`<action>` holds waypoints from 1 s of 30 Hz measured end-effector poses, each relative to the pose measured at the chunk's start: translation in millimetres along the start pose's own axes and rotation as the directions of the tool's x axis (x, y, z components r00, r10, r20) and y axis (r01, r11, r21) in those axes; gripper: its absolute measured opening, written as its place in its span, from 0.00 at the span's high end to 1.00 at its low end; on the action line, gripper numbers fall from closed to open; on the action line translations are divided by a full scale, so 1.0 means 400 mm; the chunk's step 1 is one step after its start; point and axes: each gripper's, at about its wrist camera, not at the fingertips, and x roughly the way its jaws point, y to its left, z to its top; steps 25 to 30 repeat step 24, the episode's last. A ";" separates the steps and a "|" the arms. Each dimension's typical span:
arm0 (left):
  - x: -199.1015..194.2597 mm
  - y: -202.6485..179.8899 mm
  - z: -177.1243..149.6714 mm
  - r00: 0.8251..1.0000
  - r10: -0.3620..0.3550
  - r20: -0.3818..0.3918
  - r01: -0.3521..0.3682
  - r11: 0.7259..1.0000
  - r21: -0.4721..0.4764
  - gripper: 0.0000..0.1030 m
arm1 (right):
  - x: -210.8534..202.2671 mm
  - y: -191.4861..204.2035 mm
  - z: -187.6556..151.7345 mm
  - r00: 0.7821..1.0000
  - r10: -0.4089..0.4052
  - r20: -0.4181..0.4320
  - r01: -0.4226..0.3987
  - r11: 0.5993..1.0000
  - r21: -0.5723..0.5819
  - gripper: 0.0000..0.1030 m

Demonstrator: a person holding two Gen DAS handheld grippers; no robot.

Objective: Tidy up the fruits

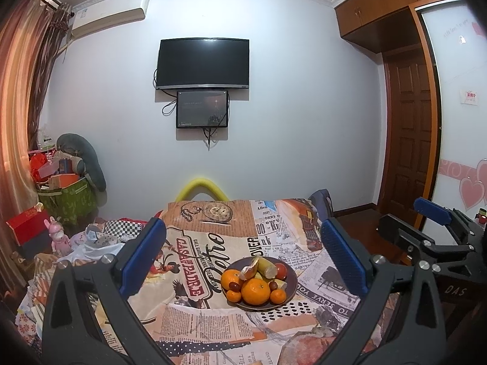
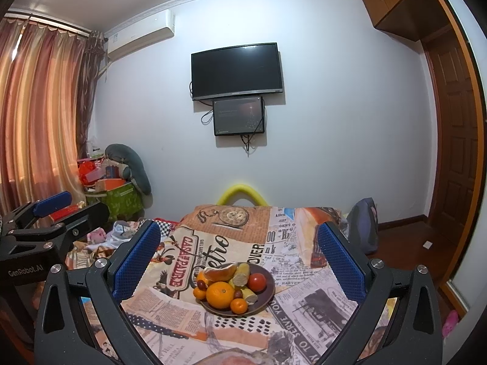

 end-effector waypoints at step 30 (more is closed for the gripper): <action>0.024 0.004 -0.009 0.999 -0.034 -0.037 0.033 0.999 -0.014 0.00 | 0.008 -0.001 0.002 1.000 0.005 -0.002 -0.005 1.000 -0.002 0.00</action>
